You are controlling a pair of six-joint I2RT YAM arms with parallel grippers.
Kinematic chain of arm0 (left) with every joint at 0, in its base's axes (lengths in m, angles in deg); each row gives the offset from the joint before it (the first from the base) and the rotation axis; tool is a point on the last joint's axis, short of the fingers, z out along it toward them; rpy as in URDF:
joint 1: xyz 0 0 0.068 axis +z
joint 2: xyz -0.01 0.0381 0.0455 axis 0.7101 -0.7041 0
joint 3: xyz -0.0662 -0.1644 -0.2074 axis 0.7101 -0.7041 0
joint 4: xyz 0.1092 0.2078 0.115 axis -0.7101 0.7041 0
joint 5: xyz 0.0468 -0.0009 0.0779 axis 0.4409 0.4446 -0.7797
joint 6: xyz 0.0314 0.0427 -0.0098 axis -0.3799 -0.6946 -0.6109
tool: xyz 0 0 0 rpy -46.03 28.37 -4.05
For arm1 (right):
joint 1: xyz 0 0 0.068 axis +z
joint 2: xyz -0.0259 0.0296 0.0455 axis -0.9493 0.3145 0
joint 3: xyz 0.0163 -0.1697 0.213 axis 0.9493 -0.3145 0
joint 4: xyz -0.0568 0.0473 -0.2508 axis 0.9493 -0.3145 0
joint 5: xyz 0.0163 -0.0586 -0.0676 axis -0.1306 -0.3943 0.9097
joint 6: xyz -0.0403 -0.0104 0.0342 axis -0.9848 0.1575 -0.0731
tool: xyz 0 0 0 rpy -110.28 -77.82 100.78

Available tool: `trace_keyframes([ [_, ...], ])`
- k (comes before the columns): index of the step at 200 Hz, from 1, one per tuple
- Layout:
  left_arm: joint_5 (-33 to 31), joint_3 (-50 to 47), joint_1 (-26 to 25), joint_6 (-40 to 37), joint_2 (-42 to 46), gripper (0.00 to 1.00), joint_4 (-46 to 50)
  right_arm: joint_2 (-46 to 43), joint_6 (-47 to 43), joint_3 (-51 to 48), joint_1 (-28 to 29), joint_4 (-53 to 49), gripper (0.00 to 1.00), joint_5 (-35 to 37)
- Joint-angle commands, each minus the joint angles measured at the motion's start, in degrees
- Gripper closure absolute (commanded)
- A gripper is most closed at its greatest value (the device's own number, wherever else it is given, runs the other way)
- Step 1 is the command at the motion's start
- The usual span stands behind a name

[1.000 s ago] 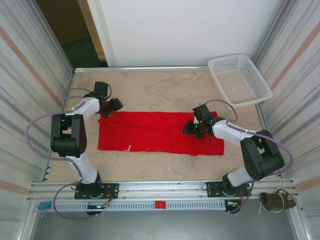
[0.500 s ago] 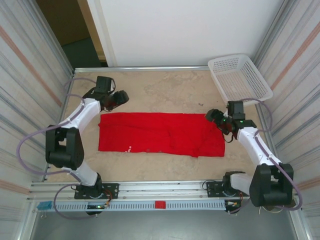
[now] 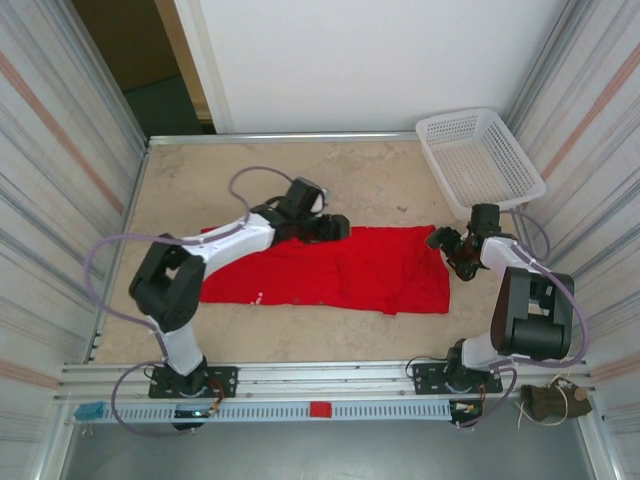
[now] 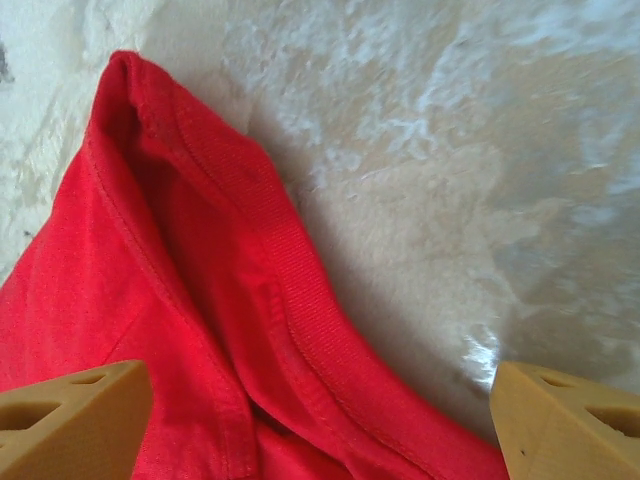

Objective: Fold the inside-out t-shirt

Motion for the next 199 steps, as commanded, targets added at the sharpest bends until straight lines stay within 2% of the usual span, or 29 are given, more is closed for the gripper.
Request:
trace_keyframes([
  [1,2.89,2.62,-2.33,2.83,-3.27,0.32,-4.75,0.83,-1.67,-0.98,0.56,2.13,0.14,-3.97],
  [68,3.15,0.39,-4.38,6.77,-9.49,0.32,-9.8,1.07,-1.33,-5.97,4.53,7.55,0.18,-11.26],
  [113,2.27,-0.94,-4.56,7.46,-10.47,0.33,-10.04,-2.49,-0.39,-7.54,3.27,7.71,0.17,-7.77],
  [132,2.26,-0.65,-4.74,7.45,-11.02,0.33,-9.86,-1.03,-1.27,-7.01,2.88,7.88,0.18,-9.74],
  [164,2.05,0.23,-5.13,7.66,-12.28,0.33,-9.66,1.28,-2.19,-6.88,5.97,10.0,0.23,-14.34],
  [199,1.94,0.94,-5.54,7.62,-13.3,0.33,-9.26,1.67,-2.72,-6.88,8.65,10.17,0.3,-12.5],
])
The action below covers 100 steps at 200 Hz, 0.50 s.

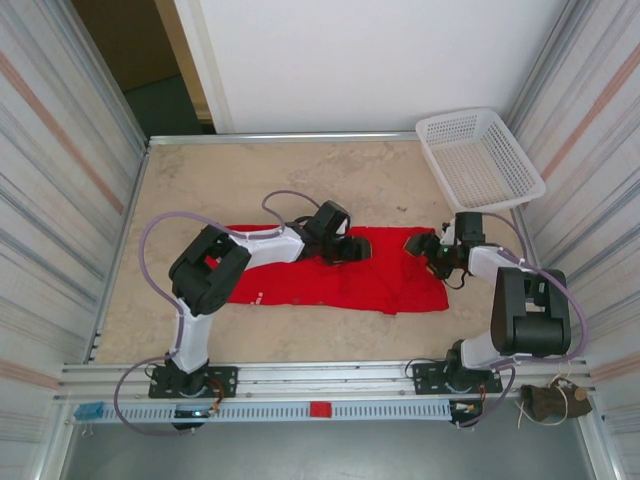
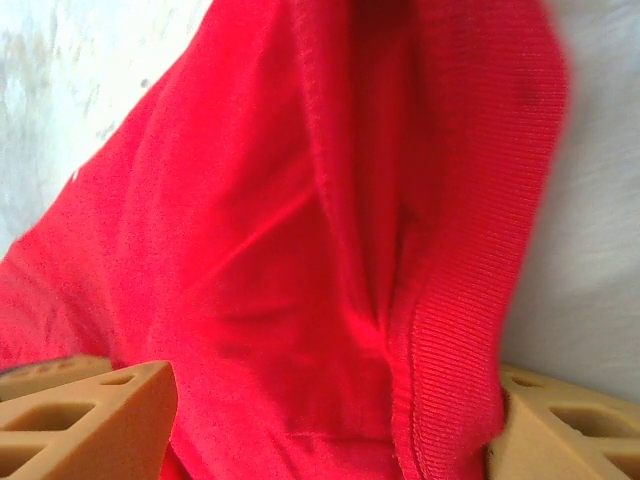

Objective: Fold the inside-out t-shirt

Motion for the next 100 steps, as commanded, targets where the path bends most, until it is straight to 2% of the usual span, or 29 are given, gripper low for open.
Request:
trace_keyframes([
  [1,-0.39,1.03,-0.76,0.45,-1.8,0.33,0.12,1.46,-1.26,-0.7,1.69,-0.89,0.3,-0.86],
  [18,-0.4,1.03,-0.93,0.46,-1.89,0.33,0.13,2.55,-0.94,-0.83,2.38,-0.7,0.35,1.02],
  [39,-0.56,1.11,-1.02,0.56,-1.9,0.33,0.2,3.19,0.4,-0.8,3.18,-0.11,0.5,3.27],
  [61,-0.45,1.64,-1.11,0.48,-1.75,0.33,0.46,4.09,1.76,0.44,4.34,-0.63,0.73,5.13],
  [80,-0.66,2.79,-0.75,-0.72,-0.33,0.33,1.69,5.09,2.66,1.36,4.77,-0.72,1.0,4.33],
  [100,-1.39,3.13,1.37,-2.92,3.25,0.32,4.68,3.42,3.53,1.33,4.2,-0.99,1.0,3.5],
])
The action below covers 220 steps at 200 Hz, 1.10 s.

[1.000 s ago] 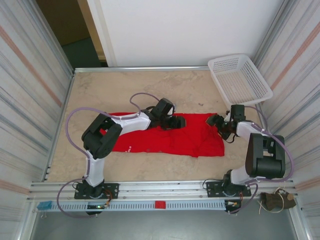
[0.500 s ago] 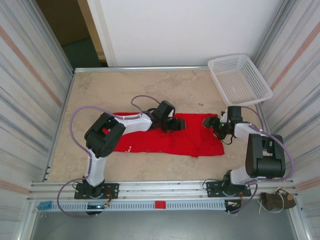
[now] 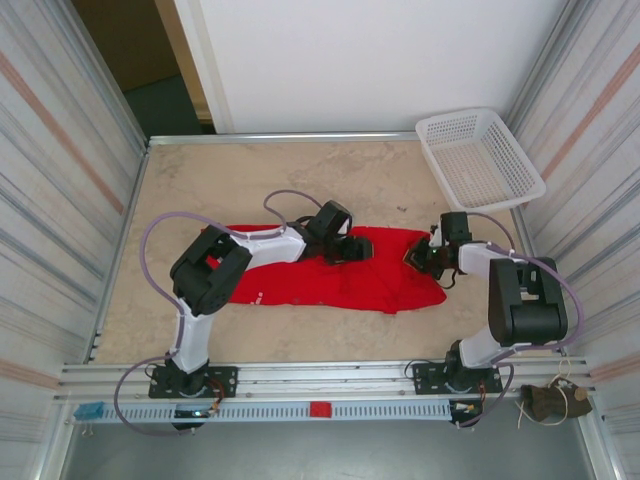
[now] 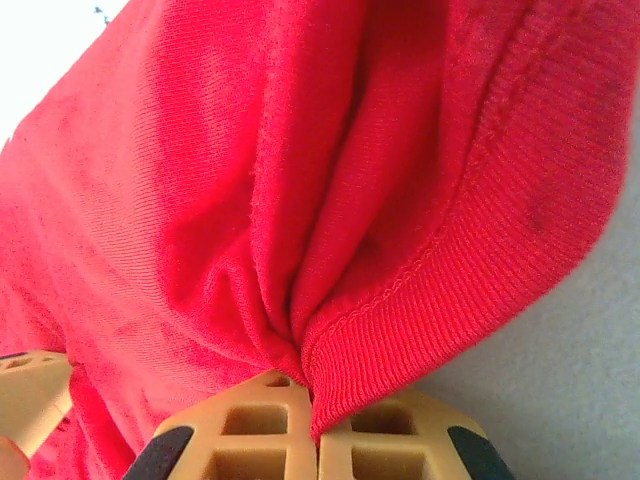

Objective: Fold the inside-out t-shirt

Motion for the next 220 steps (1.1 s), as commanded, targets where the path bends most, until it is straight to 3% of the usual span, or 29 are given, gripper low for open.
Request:
trace_keyframes([
  [1,-1.0,1.91,1.73,-2.71,3.64,0.32,3.84,-0.43,1.54,0.6,-0.15,-2.08,1.0,0.4],
  [62,-1.99,-6.69,14.52,-7.56,17.76,0.32,10.98,-14.38,-0.72,4.99,-7.06,-17.61,1.0,6.21],
  [94,-2.42,-9.19,18.2,-9.64,22.4,0.32,14.02,-19.39,-2.54,8.4,-12.9,-27.19,1.0,10.12],
  [117,-2.23,-10.77,19.73,-10.0,24.72,0.32,14.9,-21.64,-3.08,12.18,-14.48,-30.93,1.0,9.09],
  [155,-1.9,-11.45,22.03,-11.6,26.2,0.32,16.42,-22.9,0.27,18.91,-4.78,-34.6,1.0,11.77],
  [220,3.15,-7.75,30.25,-15.25,24.46,0.32,20.56,-16.8,15.16,26.19,20.84,-35.36,1.0,28.71],
])
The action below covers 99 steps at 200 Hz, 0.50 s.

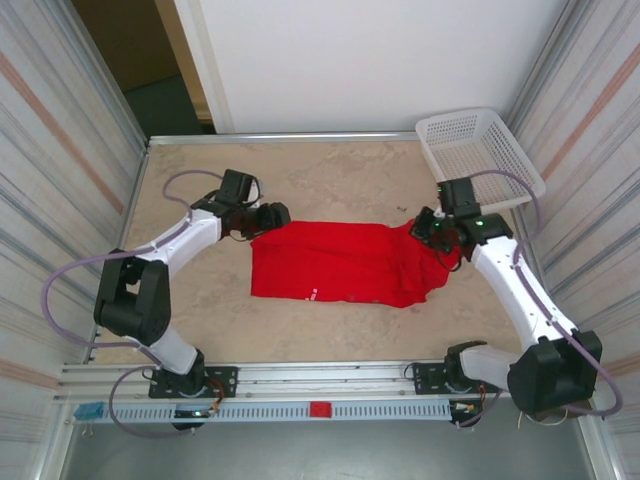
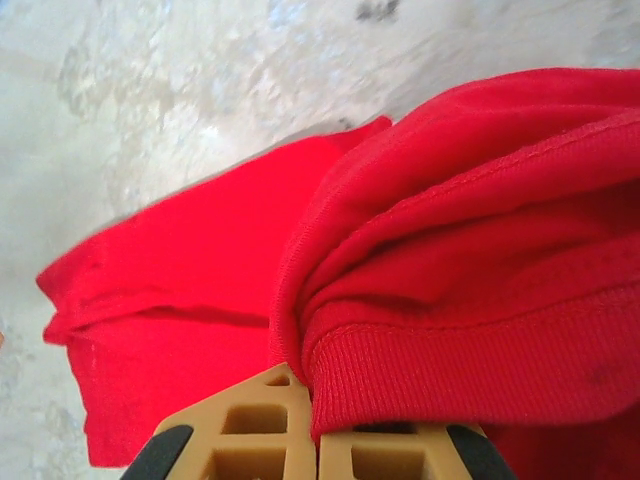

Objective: Fold the inside-out t-shirt

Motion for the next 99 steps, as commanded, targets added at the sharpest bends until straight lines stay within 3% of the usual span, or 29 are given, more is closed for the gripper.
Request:
trace_keyframes([
  [1,2.71,2.67,2.75,-3.15,0.87,0.32,3.12,2.77,8.29,3.39,6.77,-2.24,1.0,9.16],
  [55,7.69,4.94,10.57,-4.64,-1.38,0.32,3.99,13.03,20.38,12.73,24.07,-3.69,1.0,21.72],
  [99,11.17,4.6,15.11,-5.78,-3.22,0.31,3.64,25.63,27.15,25.26,31.75,-6.07,1.0,24.95],
])
